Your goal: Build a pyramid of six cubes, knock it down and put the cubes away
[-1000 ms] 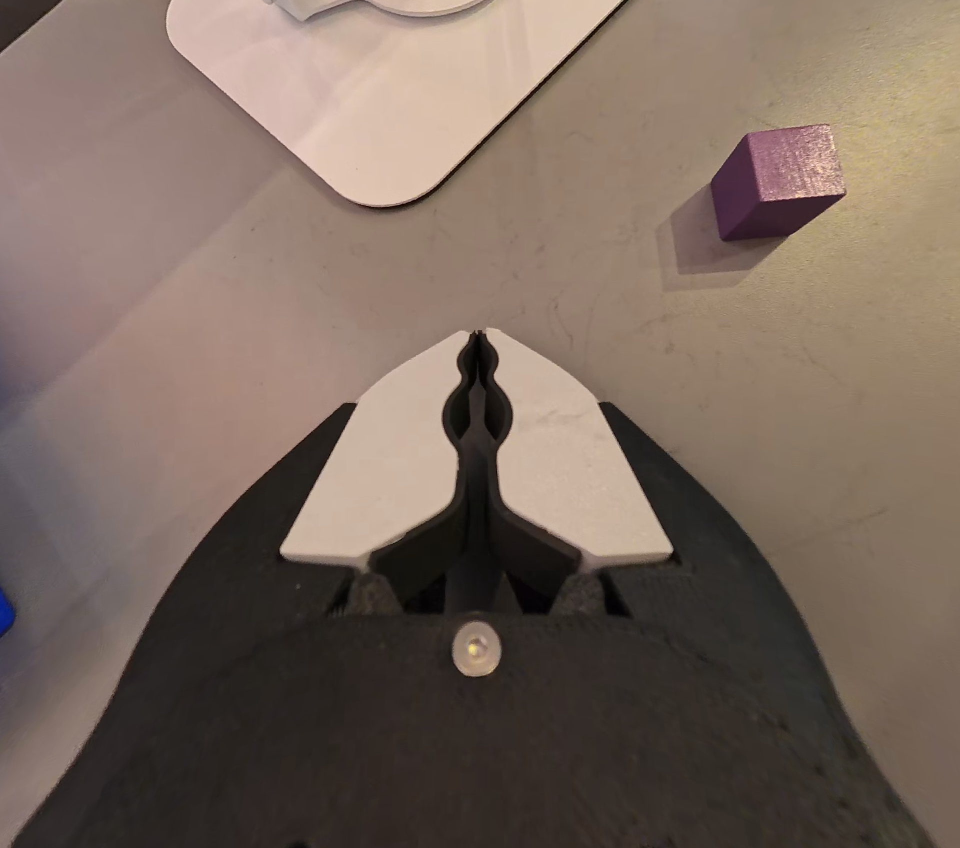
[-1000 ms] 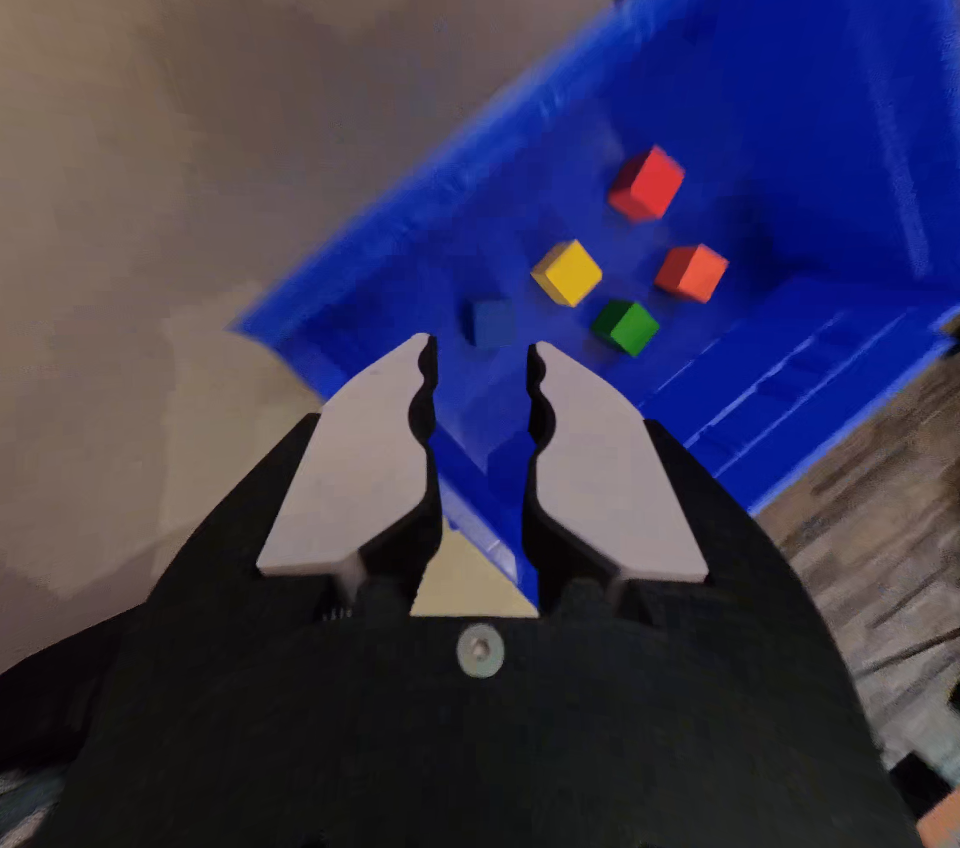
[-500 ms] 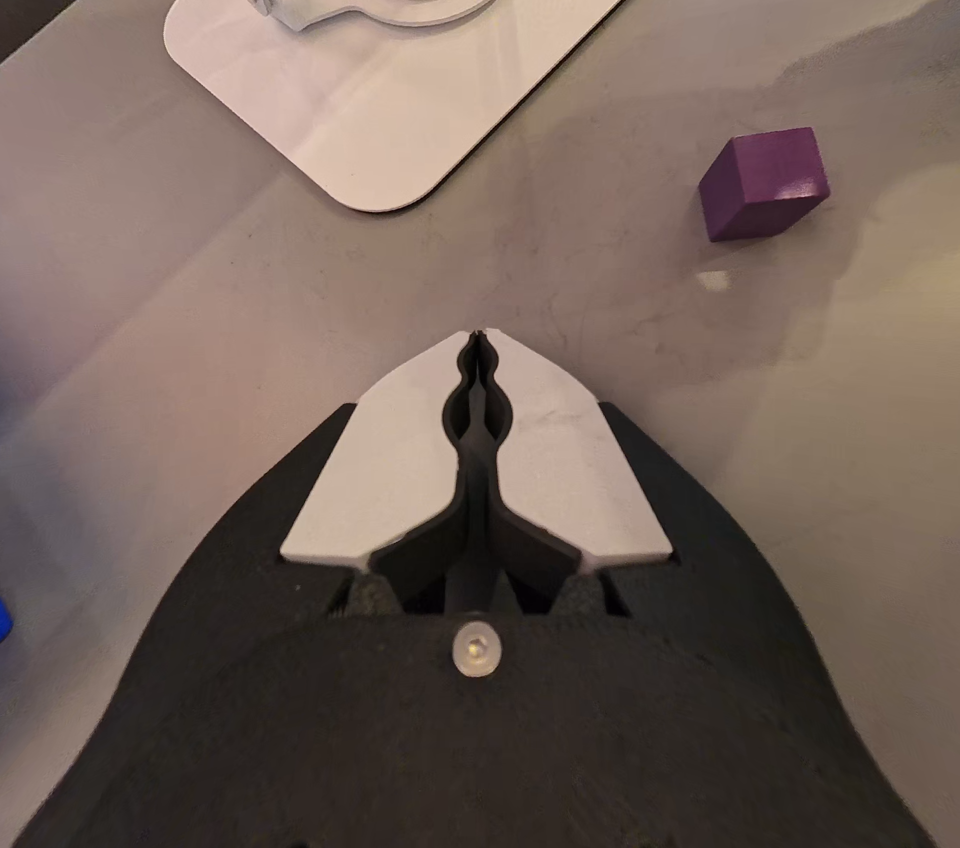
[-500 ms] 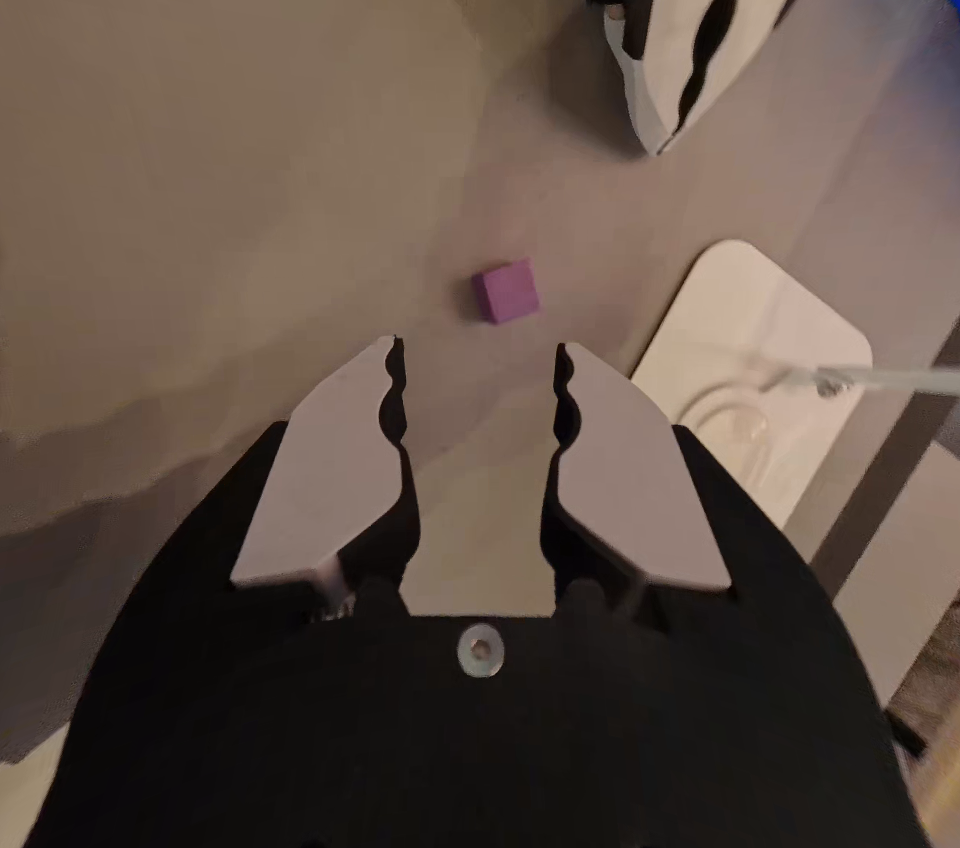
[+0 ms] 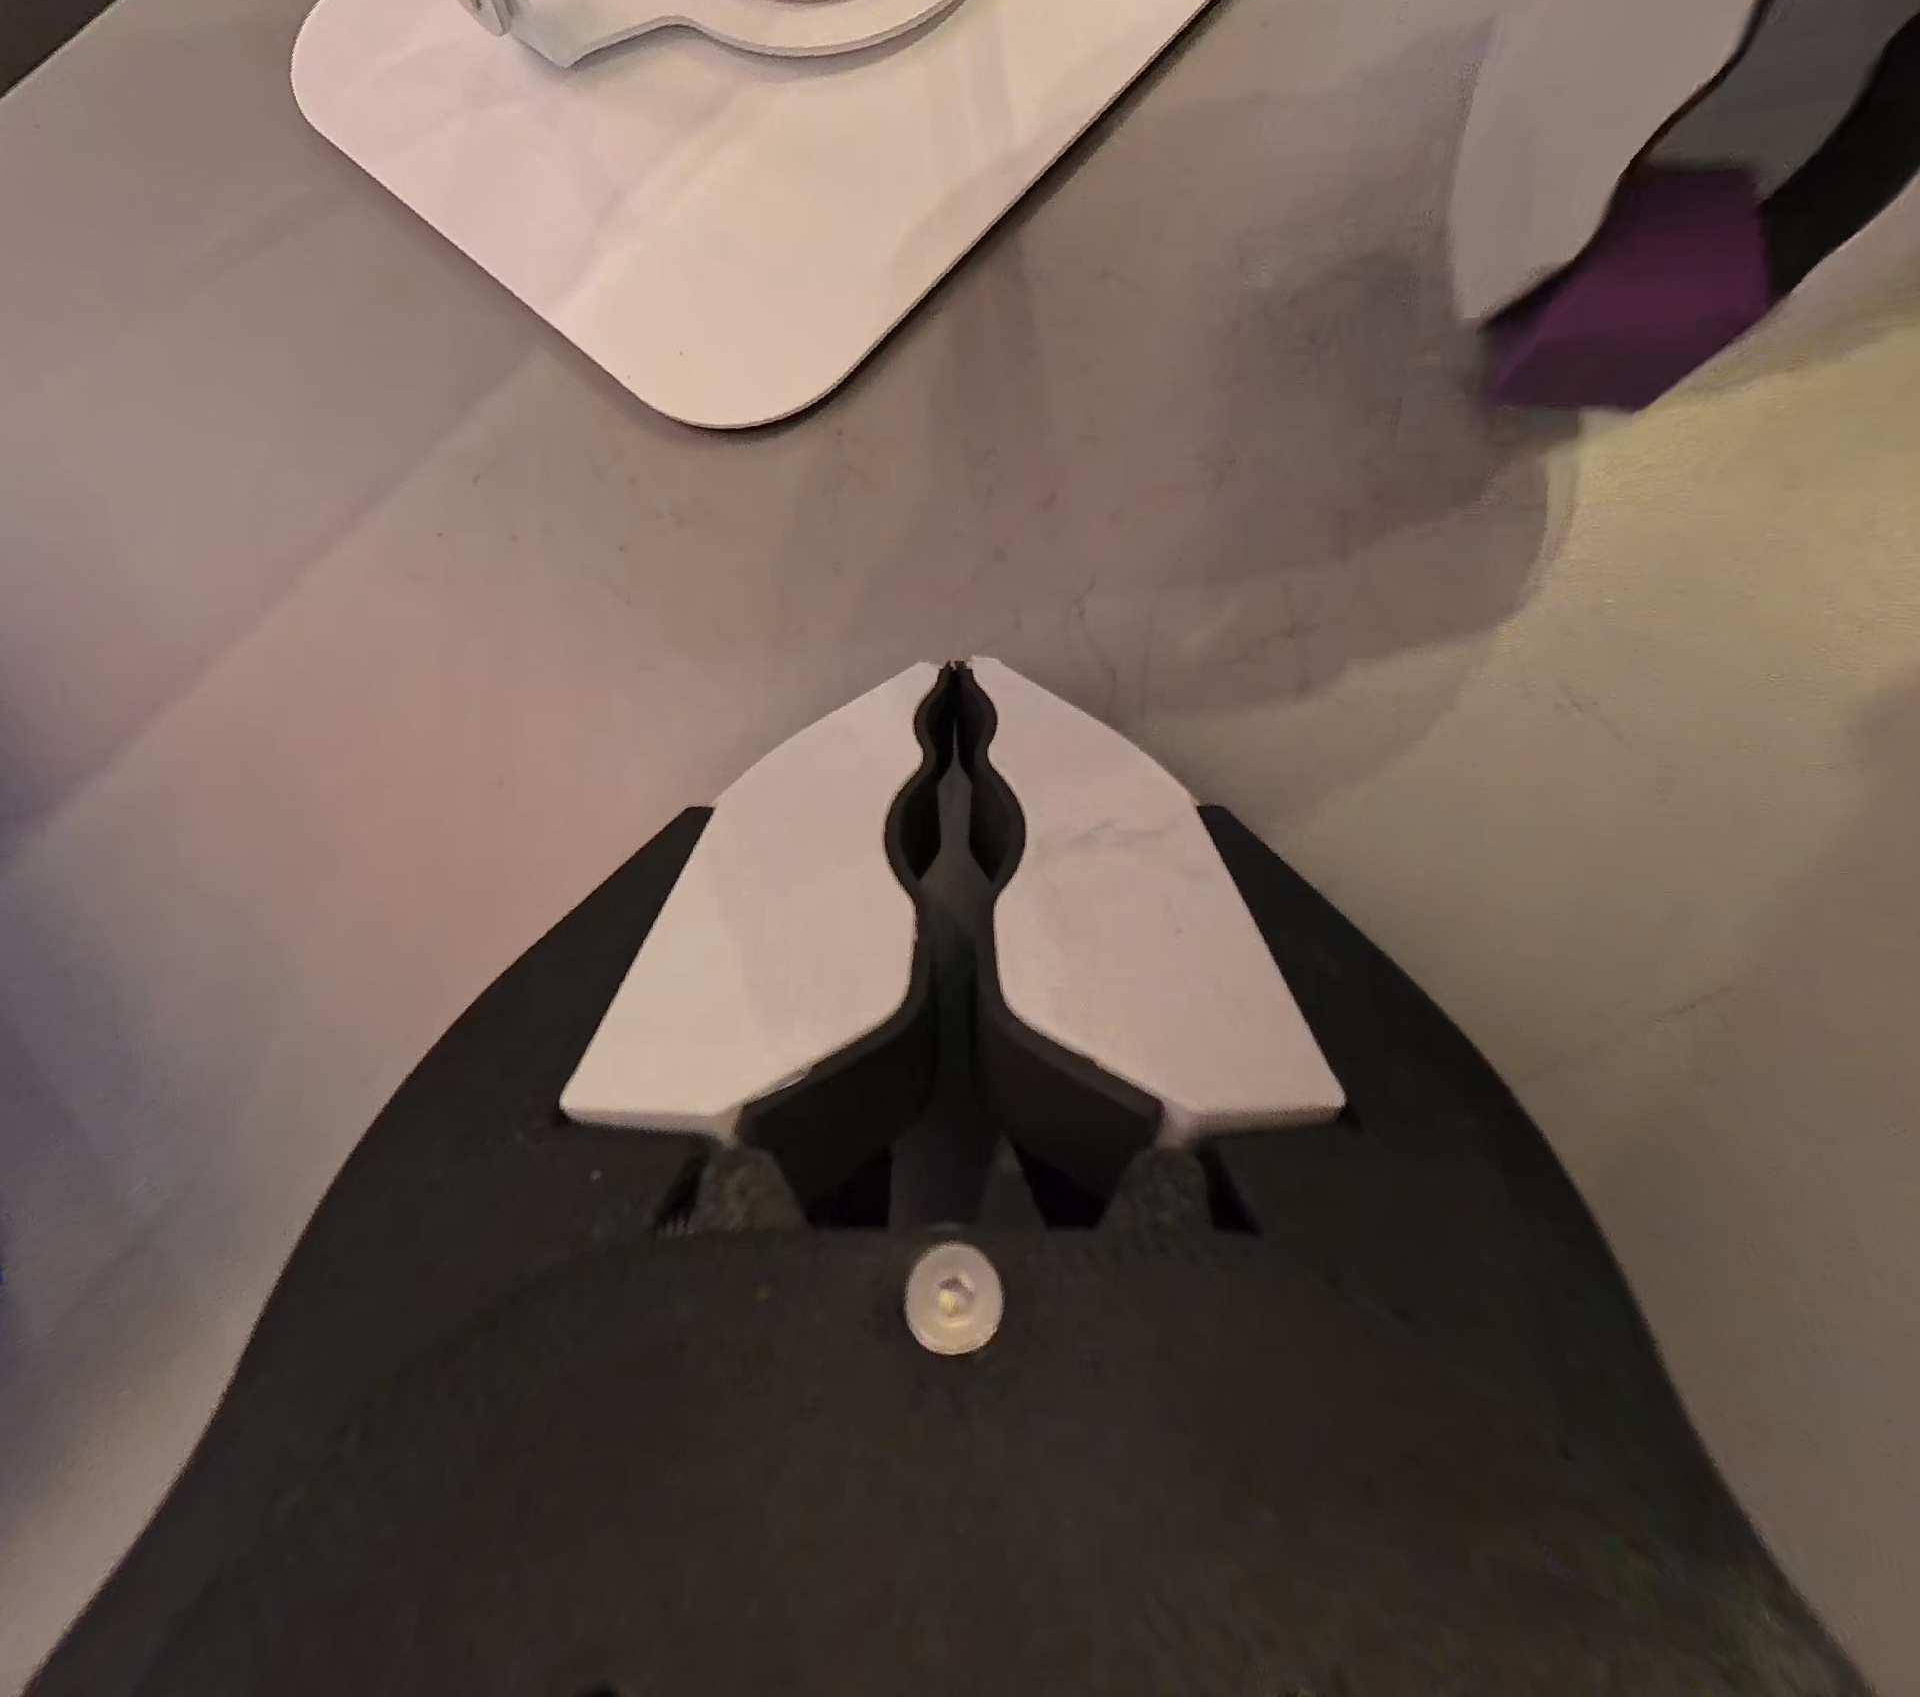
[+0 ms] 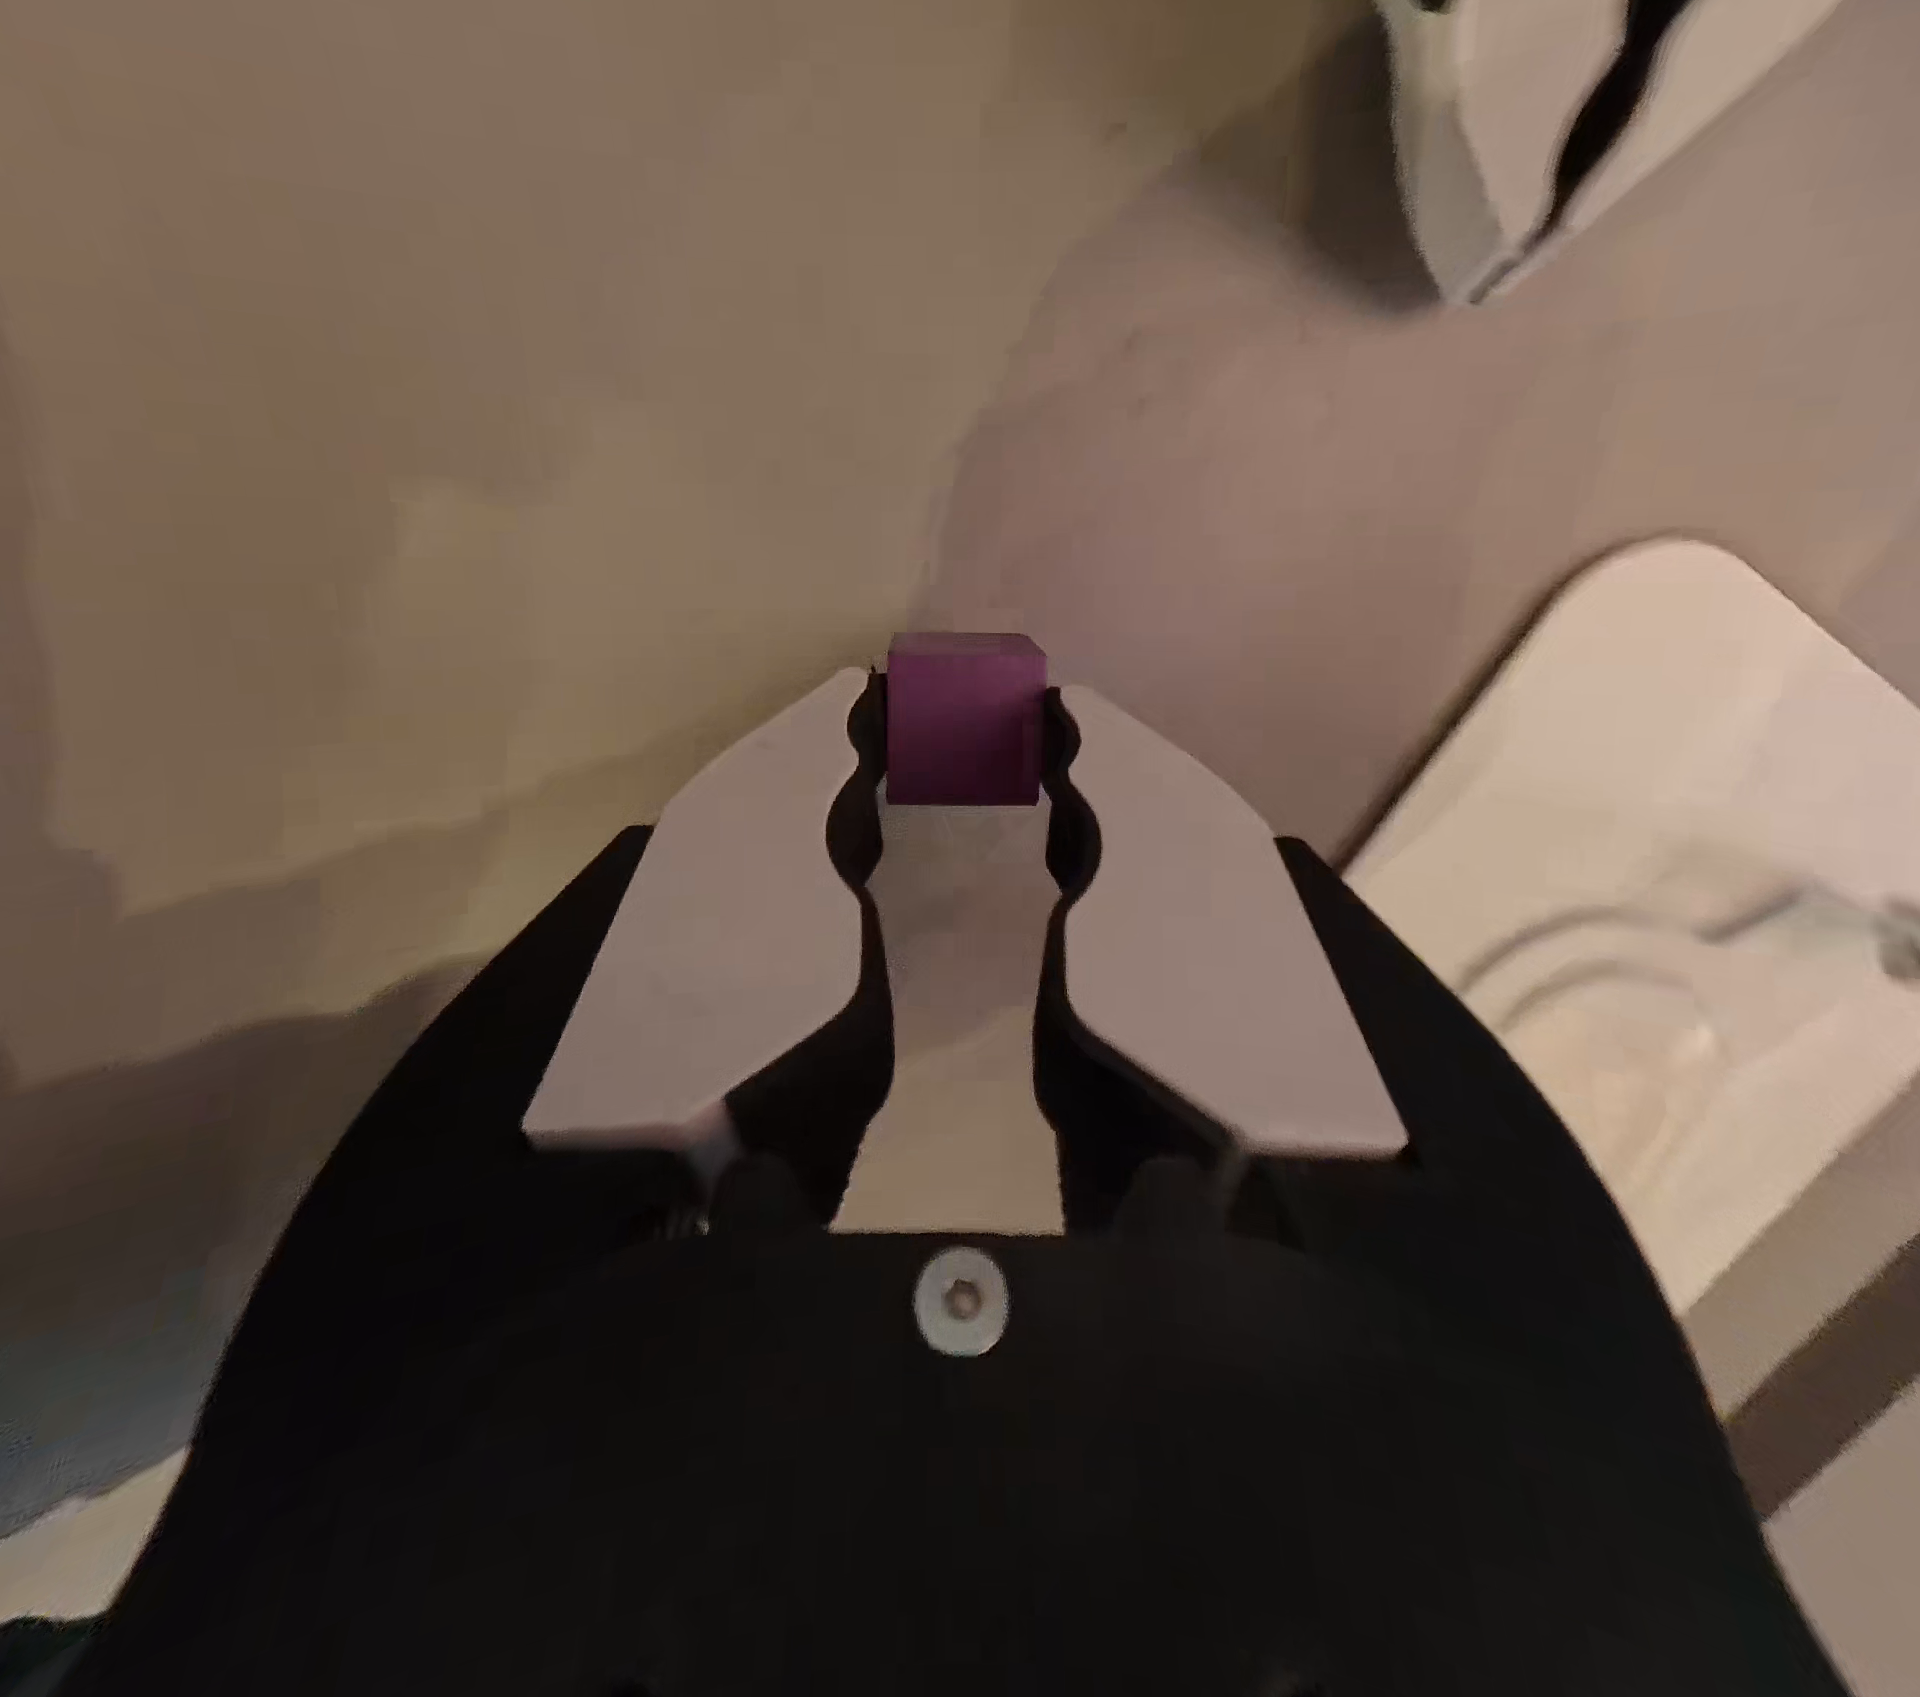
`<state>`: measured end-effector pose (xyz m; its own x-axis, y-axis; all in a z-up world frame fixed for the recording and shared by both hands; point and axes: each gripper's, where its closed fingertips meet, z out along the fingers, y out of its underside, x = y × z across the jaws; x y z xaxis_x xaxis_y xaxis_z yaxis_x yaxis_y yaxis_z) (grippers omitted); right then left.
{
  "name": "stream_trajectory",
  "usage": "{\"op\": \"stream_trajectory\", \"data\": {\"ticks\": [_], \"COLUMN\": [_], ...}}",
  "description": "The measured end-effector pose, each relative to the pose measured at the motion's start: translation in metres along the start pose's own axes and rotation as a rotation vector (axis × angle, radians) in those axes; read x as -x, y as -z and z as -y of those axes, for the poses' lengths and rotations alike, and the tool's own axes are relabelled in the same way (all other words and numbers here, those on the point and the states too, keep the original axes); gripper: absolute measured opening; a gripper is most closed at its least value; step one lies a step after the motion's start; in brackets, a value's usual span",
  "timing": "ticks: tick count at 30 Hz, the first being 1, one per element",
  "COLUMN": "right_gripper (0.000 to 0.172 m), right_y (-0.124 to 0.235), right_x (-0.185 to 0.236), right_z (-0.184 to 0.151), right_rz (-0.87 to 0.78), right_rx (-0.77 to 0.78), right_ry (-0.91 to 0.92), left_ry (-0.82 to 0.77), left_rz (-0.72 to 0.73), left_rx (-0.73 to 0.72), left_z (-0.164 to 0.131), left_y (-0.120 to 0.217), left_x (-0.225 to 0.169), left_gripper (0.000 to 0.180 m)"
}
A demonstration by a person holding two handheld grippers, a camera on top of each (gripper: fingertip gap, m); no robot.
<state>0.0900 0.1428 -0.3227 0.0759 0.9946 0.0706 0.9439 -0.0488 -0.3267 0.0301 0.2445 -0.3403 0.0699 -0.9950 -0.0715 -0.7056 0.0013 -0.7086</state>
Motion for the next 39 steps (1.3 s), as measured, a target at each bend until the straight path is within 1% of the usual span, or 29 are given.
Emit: {"op": "stream_trajectory", "data": {"ticks": [1,3,5,9,11,12,14,16,19,22,25,29,34,36,37,39], "right_gripper": [0.028,0.028,0.028,0.028,0.028,0.028,0.028,0.028,0.028,0.029,0.029,0.029,0.029,0.039,0.044,0.052], "right_y": [0.014,0.051,0.095,0.193,0.235,0.251,0.267,0.266,0.24,0.208,0.183,0.163,0.147,0.143,0.145,0.157], "right_x": [0.001,0.003,0.004,0.009,0.02,0.027,0.041,0.055,0.068,0.078,0.083,0.087,0.09,0.089,0.091,0.089], "right_z": [-0.002,-0.015,-0.042,-0.128,-0.174,-0.197,-0.238,-0.281,-0.333,-0.377,-0.408,-0.431,-0.439,-0.441,-0.443,-0.441], "right_rz": [-0.026,-0.112,-0.226,-0.527,-0.668,-0.73,-0.793,-0.81,-0.75,-0.669,-0.614,-0.564,-0.506,-0.497,-0.507,-0.57], "right_rx": [-0.013,-0.028,-0.031,-0.053,-0.057,-0.056,-0.052,-0.007,0.038,0.095,0.136,0.181,0.222,0.213,0.233,0.239], "right_ry": [-0.031,-0.115,-0.24,-0.595,-0.787,-0.876,-1.034,-1.173,-1.351,-1.484,-1.567,-1.625,-1.653,-1.667,-1.668,-1.653], "left_ry": [0.0,-0.002,-0.005,-0.014,-0.019,-0.021,-0.02,-0.016,-0.014,-0.015,-0.009,-0.006,-0.001,-0.002,-0.002,-0.002], "left_rz": [0.0,-0.002,-0.004,-0.003,0.002,0.005,0.008,0.011,0.014,0.017,0.016,0.016,0.012,0.013,0.013,0.013], "left_rx": [-0.001,-0.001,-0.001,0.008,0.013,0.016,0.018,0.017,0.021,0.024,0.025,0.025,0.026,0.026,0.026,0.026], "left_z": [0.0,0.0,0.0,-0.001,-0.001,-0.001,-0.002,-0.002,-0.002,-0.002,-0.002,-0.002,-0.003,-0.003,-0.003,-0.003], "left_y": [0.0,0.0,0.0,-0.001,-0.001,-0.002,-0.002,-0.002,-0.002,-0.003,-0.003,-0.003,-0.003,-0.003,-0.003,-0.003], "left_x": [0.0,0.0,-0.001,-0.002,-0.002,-0.002,-0.001,-0.001,0.0,0.0,0.001,0.001,0.001,0.001,0.001,0.001], "left_gripper": [0.0,0.0,0.0,0.0,0.0,0.0,0.0,0.0,0.0,0.0,0.0,0.0,0.0,0.0,0.0,0.0]}}
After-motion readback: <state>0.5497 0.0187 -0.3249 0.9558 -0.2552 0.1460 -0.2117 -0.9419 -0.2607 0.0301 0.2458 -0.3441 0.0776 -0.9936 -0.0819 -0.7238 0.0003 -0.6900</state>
